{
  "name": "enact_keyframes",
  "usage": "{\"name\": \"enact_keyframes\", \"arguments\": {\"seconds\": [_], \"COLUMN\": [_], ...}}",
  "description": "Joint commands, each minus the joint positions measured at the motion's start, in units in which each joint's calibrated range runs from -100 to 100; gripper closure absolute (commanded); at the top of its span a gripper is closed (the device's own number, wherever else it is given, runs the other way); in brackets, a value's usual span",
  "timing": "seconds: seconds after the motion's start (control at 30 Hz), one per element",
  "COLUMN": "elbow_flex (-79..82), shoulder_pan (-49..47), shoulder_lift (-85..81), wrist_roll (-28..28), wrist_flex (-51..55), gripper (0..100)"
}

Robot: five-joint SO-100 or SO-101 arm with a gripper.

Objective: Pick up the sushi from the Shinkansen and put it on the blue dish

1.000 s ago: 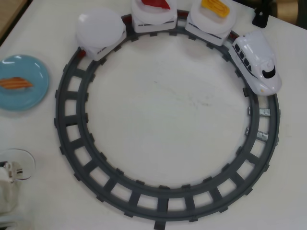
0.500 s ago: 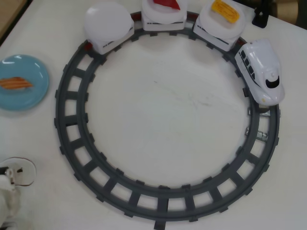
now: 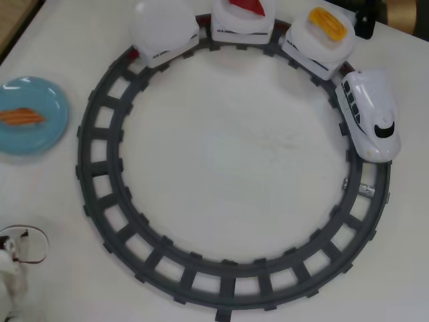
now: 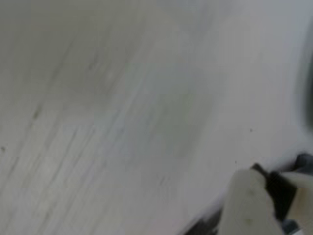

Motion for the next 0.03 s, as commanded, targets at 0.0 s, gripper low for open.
{"name": "enact_keyframes", "arguments": {"seconds": [0.0], "elbow_flex": [0.1], "shoulder_pan": [0.12], "shoulder_lift": [-0.2], "wrist_roll": [0.06], "wrist_flex": [0.37], "gripper": [97]}}
